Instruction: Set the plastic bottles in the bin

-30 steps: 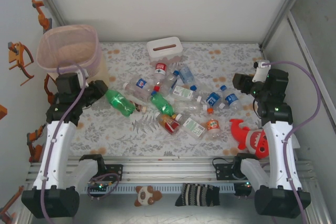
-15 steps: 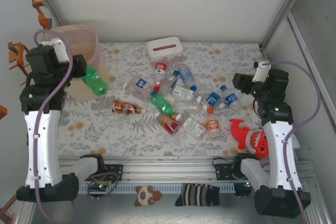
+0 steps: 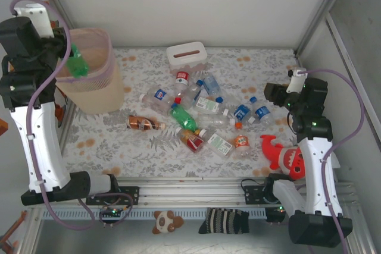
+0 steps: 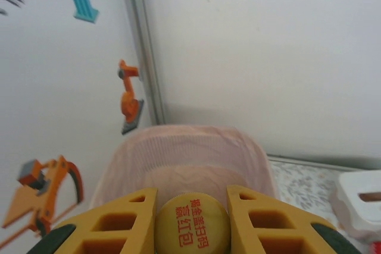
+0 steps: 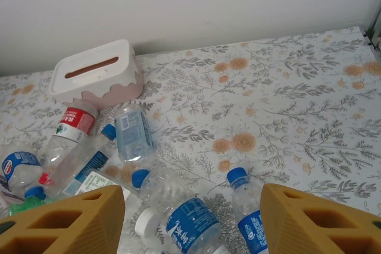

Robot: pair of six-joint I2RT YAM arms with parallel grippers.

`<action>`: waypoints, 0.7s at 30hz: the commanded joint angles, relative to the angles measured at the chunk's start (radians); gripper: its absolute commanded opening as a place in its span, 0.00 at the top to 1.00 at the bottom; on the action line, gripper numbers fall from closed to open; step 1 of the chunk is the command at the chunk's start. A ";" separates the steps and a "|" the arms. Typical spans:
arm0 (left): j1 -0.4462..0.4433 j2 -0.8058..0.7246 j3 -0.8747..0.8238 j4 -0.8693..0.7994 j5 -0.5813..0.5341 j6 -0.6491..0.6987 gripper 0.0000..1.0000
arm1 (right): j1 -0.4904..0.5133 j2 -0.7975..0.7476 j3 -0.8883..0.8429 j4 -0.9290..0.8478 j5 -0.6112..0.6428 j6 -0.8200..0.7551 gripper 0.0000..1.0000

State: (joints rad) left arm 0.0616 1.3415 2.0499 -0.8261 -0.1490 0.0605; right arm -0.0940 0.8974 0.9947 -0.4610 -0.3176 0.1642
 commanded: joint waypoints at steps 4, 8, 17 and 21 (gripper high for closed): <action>0.029 0.136 0.128 0.048 -0.093 0.118 0.87 | 0.007 -0.003 0.038 -0.007 0.006 -0.005 0.39; 0.043 0.233 0.180 0.040 -0.144 0.161 0.87 | 0.007 -0.007 0.032 -0.007 0.015 -0.009 0.39; 0.068 0.402 0.168 -0.012 -0.175 0.156 0.87 | 0.008 0.004 0.037 -0.010 0.023 -0.016 0.39; 0.097 0.479 0.139 -0.056 -0.200 0.132 0.86 | 0.008 0.006 0.035 -0.012 0.023 -0.021 0.39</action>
State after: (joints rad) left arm 0.1337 1.7908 2.2059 -0.8341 -0.3092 0.1963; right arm -0.0940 0.8989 0.9981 -0.4671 -0.3073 0.1596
